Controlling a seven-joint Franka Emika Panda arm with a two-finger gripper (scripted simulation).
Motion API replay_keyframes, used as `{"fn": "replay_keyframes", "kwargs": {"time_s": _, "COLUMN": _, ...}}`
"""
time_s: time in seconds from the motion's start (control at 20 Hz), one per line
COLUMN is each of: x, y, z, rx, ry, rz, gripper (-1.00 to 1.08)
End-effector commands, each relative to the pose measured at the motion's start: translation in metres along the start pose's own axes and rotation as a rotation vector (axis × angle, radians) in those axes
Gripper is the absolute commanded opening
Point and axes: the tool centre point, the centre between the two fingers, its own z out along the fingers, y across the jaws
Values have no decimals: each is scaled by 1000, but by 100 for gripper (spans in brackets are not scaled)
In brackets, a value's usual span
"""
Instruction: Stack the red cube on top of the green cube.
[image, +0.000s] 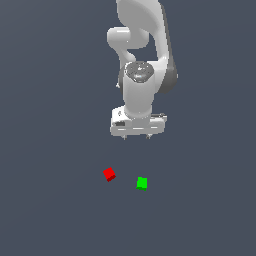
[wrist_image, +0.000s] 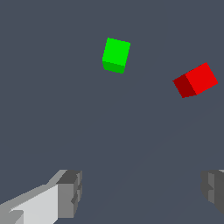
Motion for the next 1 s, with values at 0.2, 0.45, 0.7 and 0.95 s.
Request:
{"fn": "replay_keyframes", "kwargs": {"time_s": 0.2, "x": 1, "y": 2, "z": 1, "rx": 0, "ry": 0, "rz": -8, "gripper": 100}}
{"fn": "replay_keyframes", "kwargs": {"time_s": 0.45, "x": 5, "y": 12, "z": 7, "rx": -2, "ry": 0, "rz": -39, "gripper": 100}}
{"fn": "replay_keyframes", "kwargs": {"time_s": 0.7, "x": 13, "y": 28, "z": 17, "rx": -6, "ry": 0, "rz": -97, "gripper": 100}}
{"fn": "replay_keyframes", "kwargs": {"time_s": 0.95, "x": 26, "y": 52, "z": 32, "rx": -11, "ry": 0, "rz": -180, "gripper": 100}}
